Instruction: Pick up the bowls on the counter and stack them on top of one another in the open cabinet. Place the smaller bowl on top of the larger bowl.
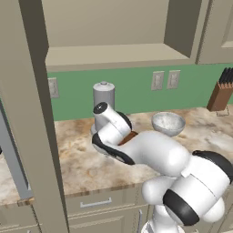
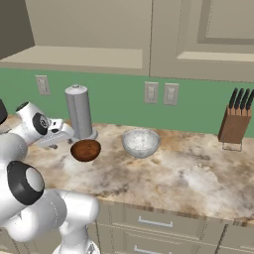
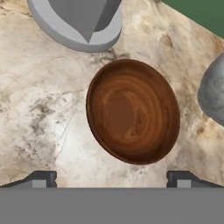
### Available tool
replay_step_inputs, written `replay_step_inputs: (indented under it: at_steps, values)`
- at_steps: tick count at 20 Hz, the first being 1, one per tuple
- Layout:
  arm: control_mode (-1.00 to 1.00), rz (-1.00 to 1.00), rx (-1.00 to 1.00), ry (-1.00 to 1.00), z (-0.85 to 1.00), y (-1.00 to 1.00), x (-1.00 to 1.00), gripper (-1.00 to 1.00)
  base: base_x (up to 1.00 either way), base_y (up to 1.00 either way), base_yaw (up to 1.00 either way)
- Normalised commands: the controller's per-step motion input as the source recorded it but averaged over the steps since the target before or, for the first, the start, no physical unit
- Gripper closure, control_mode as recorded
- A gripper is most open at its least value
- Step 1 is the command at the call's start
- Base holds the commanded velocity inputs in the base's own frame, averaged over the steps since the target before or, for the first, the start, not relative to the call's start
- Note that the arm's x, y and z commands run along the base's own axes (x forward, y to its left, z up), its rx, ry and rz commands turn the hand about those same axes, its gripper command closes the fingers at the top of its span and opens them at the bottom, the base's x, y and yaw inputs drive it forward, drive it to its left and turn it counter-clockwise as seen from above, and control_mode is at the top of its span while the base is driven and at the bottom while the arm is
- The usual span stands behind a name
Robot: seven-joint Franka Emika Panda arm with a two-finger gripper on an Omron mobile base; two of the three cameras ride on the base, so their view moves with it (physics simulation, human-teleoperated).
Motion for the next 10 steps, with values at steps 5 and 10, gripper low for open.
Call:
replay_step_inputs:
  at_steps: [5,10]
  values:
    - [-1.0,0.0,-0.01,0.02,-0.19,0.0,0.28,-1.0,0.0,0.0,0.0]
    - [-1.0,0.0,-0.01,0.03,-0.17,0.0,0.03,-1.0,0.0,0.0,0.0]
